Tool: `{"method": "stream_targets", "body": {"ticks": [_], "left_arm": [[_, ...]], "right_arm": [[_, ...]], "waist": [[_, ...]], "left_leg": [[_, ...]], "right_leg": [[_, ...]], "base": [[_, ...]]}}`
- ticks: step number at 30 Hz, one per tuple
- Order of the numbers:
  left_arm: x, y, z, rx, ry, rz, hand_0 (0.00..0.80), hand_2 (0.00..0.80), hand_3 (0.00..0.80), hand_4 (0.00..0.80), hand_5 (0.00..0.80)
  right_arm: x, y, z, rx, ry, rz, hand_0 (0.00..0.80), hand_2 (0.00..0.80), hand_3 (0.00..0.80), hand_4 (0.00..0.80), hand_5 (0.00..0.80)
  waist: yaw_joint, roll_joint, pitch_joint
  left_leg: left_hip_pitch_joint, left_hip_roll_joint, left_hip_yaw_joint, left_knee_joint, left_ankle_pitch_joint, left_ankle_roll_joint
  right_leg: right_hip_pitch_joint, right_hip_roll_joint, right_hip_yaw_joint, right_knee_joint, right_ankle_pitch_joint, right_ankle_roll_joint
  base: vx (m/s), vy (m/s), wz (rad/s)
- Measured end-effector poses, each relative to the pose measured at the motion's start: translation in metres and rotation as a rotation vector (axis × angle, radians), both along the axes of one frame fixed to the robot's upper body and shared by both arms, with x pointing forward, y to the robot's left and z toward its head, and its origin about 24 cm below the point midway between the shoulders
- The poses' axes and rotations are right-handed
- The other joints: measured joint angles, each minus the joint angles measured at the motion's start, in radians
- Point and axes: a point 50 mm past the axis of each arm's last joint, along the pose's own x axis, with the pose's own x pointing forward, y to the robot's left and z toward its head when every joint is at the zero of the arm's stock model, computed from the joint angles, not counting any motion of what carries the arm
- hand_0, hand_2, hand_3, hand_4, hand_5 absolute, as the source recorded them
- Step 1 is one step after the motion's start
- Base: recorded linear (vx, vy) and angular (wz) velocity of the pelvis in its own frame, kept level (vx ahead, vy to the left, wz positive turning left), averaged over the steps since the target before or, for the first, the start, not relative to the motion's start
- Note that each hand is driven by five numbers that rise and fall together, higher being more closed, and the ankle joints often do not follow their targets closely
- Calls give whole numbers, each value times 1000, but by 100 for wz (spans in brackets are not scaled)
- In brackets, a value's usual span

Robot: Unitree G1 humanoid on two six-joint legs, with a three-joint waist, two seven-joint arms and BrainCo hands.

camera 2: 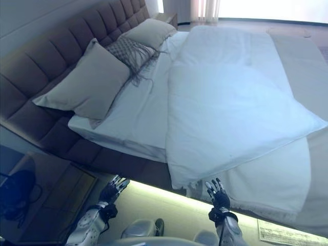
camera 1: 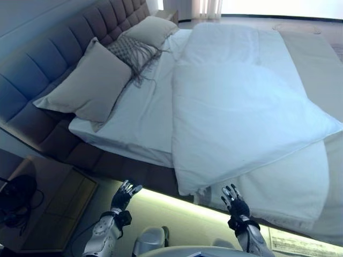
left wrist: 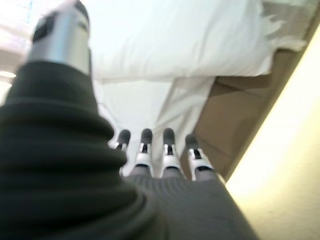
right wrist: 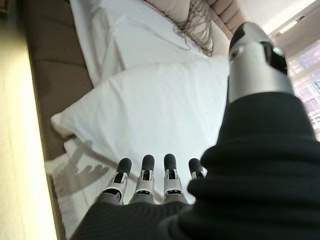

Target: Make the bed neatly

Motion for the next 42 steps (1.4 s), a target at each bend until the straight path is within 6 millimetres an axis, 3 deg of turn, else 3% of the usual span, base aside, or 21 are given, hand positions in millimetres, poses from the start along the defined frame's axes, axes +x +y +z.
{"method": "stream_targets", "body": {"ticks": [2,6,7,10,13,15,16,17,21,26,30,33,36,39,42], "left_arm": [[0,-2,0,-5,1,-3,0,0,0,0,0],[0,1,-1,9,5,-1,0,0,0,0,0],[-2,3,-1,18,11,-3,0,0,0,0,0],[-7,15,-2,66,42,12,0,0,0,0,0],[-3,21,-2,96,50,31,0,0,0,0,0],[-2,21,-3,99,55,33,0,0,0,0,0],[-3,22,-3,101,56,34,0,0,0,0,0],[-5,20,-4,93,58,35,0,0,0,0,0],[-21,12,-9,54,80,38,0,0,0,0,0],[-31,14,-13,36,95,84,0,0,0,0,0],[-29,13,-11,39,80,80,0,0,0,0,0],[-28,14,-10,42,72,79,0,0,0,0,0],[-23,14,-8,43,54,73,0,0,0,0,0],[-7,14,-3,47,16,51,0,0,0,0,0],[2,11,2,55,-13,22,0,0,0,0,0]], "right_arm": [[-2,1,-1,-10,4,14,0,0,0,0,0],[-3,5,-2,-1,9,7,0,0,0,0,0],[-5,7,-3,6,13,4,0,0,0,0,0],[-14,14,-7,27,30,10,0,0,0,0,0],[-9,11,-7,15,22,17,0,0,0,0,0],[-4,10,-8,12,22,20,0,0,0,0,0],[-3,11,-8,13,22,20,0,0,0,0,0],[-4,9,-10,9,32,18,0,0,0,0,0],[-8,-3,-14,-14,59,12,0,0,0,0,0],[-6,-5,-13,-11,39,37,0,0,0,0,0],[-7,-6,-13,-9,37,45,0,0,0,0,0],[-8,-8,-13,-2,40,50,0,0,0,0,0],[7,-11,-7,24,0,23,0,0,0,0,0],[33,-15,1,60,-50,-53,0,0,0,0,0],[33,-19,0,97,-43,-147,0,0,0,0,0]], "waist": [[16,13,-20],[22,28,-38],[21,30,-47],[21,-12,-86],[5,-30,-100],[-22,-42,-101],[-20,-55,-99],[-16,-63,-101],[23,-21,-90],[46,-37,-86],[40,-52,-73],[43,-49,-69],[49,-29,-57],[65,-3,-37],[72,12,-37]], "left_leg": [[-8,-14,11,7,-16,21],[11,-27,29,-15,-19,54],[18,-22,36,-31,-9,57],[50,-23,54,-74,1,59],[51,-7,61,-110,17,44],[54,-3,59,-132,34,30],[51,-10,57,-139,36,22],[58,-7,46,-144,26,14],[81,60,28,-151,27,-28],[80,103,17,-147,17,-46],[41,101,2,-89,0,-66],[35,101,-6,-79,-7,-60],[-18,105,-9,-54,-8,-53],[-53,93,4,-59,4,-37],[-33,62,-3,-47,0,-36]], "right_leg": [[-49,-25,-11,86,9,-21],[-147,-56,-32,257,91,-107],[-160,-66,-30,295,118,-107],[-192,-74,-37,311,121,-89],[-206,-38,-42,69,115,-31],[-218,-28,-42,-44,155,14],[-219,-26,-41,-87,199,18],[-213,-12,-40,-97,248,2],[-163,69,-72,-175,263,-37],[-158,109,-96,-170,245,-66],[-189,93,-101,-108,213,-71],[-182,90,-108,-124,220,-70],[-186,83,-133,-190,254,-66],[-209,33,-182,-149,248,-60],[-210,-16,-186,-71,217,-39]], "base": [[329,241,-10],[272,134,-10],[231,-32,-5],[226,-149,-17],[151,-179,-28],[60,-133,2],[85,-189,14],[133,-220,4],[179,-236,-3],[114,-157,3],[63,6,8],[-5,195,9],[-96,343,2],[106,310,-4],[275,173,17]]}}
